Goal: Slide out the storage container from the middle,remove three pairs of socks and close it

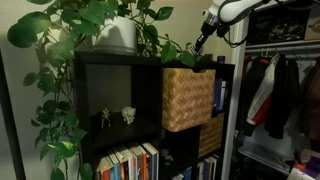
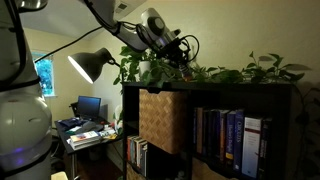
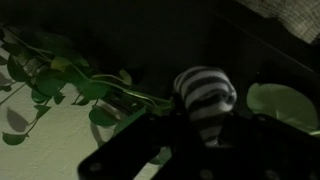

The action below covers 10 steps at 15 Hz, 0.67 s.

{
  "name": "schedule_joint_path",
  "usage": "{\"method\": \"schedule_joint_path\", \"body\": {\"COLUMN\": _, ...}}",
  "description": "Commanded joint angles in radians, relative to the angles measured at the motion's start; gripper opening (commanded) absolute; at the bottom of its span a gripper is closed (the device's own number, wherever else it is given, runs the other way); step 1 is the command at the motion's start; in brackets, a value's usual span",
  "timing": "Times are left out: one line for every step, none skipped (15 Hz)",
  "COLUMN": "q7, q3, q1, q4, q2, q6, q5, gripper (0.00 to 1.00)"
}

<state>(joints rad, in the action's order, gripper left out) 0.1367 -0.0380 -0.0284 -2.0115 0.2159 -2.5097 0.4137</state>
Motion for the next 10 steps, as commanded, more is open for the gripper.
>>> {"method": "schedule_joint_path", "body": {"q7": -0.02, "q3": 0.009, "q1": -0.012, "q4": 0.006, "q2": -0.044, "q6": -0.059, "q5": 0.022, "gripper": 0.16}}
{"method": "schedule_joint_path", "body": {"q7": -0.02, "q3": 0.011, "q1": -0.013, "q4": -0.005, "q2": -0.048, "q6": -0.077, "q5": 0.03, "gripper": 0.51}}
{"method": "schedule_joint_path", "body": {"q7": -0.018, "q3": 0.012, "q1": -0.012, "q4": -0.008, "q2": -0.054, "q6": -0.083, "q5": 0.032, "gripper": 0.52}}
{"method": "schedule_joint_path", "body": {"q7": -0.022, "q3": 0.011, "q1": -0.013, "q4": -0.012, "q2": -0.056, "q6": -0.087, "q5": 0.042, "gripper": 0.57}}
{"method": "schedule_joint_path", "body": {"q7": -0.02, "q3": 0.011, "q1": -0.011, "q4": -0.013, "q2": -0.055, "q6": -0.088, "q5": 0.045, "gripper": 0.65}}
{"method": "schedule_joint_path", "body": {"q7": -0.018, "q3": 0.01, "q1": -0.008, "q4": -0.011, "q2": -0.051, "q6": -0.077, "q5": 0.04, "gripper": 0.7}}
{"method": "schedule_joint_path", "body": {"q7": -0.017, "q3": 0.01, "q1": -0.007, "q4": -0.01, "q2": -0.048, "q6": -0.072, "q5": 0.037, "gripper": 0.78}}
{"method": "schedule_joint_path", "body": {"q7": -0.017, "q3": 0.008, "q1": -0.005, "q4": -0.011, "q2": -0.039, "q6": -0.064, "q5": 0.037, "gripper": 0.84}}
{"method": "schedule_joint_path", "body": {"q7": -0.017, "q3": 0.006, "q1": -0.004, "q4": -0.013, "q2": -0.033, "q6": -0.057, "q5": 0.037, "gripper": 0.91}}
{"method": "schedule_joint_path", "body": {"q7": -0.015, "q3": 0.004, "q1": -0.002, "q4": -0.015, "q2": -0.025, "q6": -0.051, "q5": 0.035, "gripper": 0.97}}
